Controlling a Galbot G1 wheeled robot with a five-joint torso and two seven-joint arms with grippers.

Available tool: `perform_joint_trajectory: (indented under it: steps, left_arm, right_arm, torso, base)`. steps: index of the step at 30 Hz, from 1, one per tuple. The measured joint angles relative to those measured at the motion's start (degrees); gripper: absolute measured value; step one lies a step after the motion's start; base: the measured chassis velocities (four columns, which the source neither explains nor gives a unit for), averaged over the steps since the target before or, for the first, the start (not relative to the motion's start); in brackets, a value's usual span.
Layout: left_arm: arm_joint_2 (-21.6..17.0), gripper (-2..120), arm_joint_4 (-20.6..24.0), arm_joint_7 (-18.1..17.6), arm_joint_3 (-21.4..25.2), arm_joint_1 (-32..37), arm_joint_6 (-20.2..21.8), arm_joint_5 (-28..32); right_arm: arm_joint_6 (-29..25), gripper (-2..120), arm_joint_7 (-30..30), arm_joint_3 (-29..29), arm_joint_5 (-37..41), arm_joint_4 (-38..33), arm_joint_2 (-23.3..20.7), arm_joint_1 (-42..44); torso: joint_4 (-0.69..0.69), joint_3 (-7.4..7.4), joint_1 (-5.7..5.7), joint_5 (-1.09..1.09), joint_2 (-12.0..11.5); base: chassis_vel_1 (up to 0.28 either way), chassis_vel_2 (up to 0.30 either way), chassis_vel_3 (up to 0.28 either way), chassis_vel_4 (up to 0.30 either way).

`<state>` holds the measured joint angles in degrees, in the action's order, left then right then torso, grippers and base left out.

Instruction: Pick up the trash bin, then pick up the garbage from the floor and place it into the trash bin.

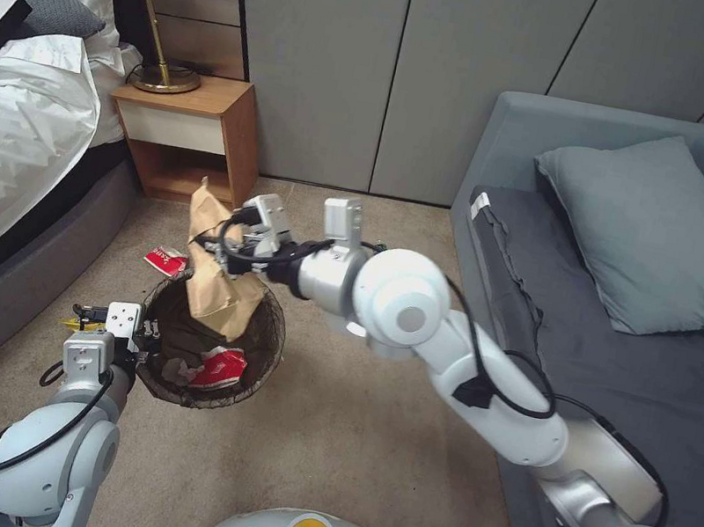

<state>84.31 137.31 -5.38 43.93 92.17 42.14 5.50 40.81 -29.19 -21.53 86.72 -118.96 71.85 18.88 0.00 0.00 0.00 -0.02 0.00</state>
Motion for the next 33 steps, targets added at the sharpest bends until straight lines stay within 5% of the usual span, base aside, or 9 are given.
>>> perform_joint_trajectory:
  steps: [25, 33]
  left_arm:
    - [-0.8, 4, 0.4, 0.1, 1.1, 0.9, 0.0, 1.0]
    - [-0.7, 4, 0.4, 0.7, 1.1, 1.1, 0.0, 1.1]
  right_arm:
    - [-0.8, 1, 14.5, -2.9, -18.4, 16.6, 6.1, 10.3]
    - [-6.0, 34, 16.2, -3.8, -24.1, 20.7, 7.1, 11.0]
  torso:
    - [0.00, 0.00, 0.00, 0.02, 0.0]
    - [0.00, 0.00, 0.00, 0.02, 0.0]
  base:
    - [0.000, 0.000, 0.000, 0.000]
    - [0.000, 0.000, 0.000, 0.000]
